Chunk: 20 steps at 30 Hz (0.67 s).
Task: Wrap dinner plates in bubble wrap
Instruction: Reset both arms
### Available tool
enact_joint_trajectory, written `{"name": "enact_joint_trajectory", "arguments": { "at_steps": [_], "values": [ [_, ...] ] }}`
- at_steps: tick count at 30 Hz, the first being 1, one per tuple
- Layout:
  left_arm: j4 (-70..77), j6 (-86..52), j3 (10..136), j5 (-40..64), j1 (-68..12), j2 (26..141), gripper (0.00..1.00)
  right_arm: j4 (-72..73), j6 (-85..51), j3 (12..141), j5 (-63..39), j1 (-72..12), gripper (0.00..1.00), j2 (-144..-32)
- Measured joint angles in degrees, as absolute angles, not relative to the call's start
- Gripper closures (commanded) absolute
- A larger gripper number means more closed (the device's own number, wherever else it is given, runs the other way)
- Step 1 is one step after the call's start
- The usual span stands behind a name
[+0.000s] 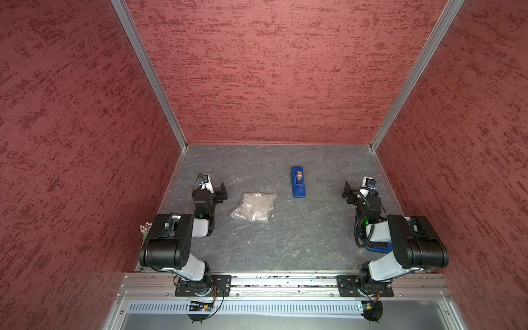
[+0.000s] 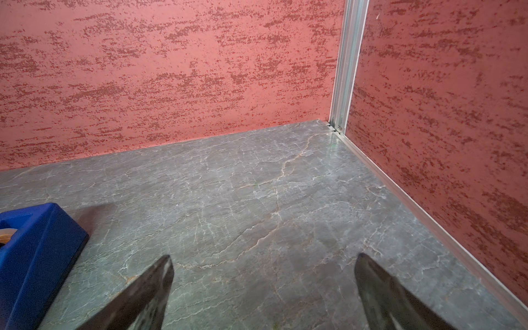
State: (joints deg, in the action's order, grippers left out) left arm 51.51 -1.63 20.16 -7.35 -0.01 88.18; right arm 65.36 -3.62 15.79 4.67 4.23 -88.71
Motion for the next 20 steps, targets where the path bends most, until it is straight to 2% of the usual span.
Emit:
{"name": "enact_joint_trajectory", "arguments": {
  "at_steps": [20],
  "values": [
    [51.51, -1.63, 20.16, -7.35, -0.01, 88.18, 0.01, 64.88, -3.55, 16.01, 4.69, 3.95, 0.01, -88.73]
  ]
}}
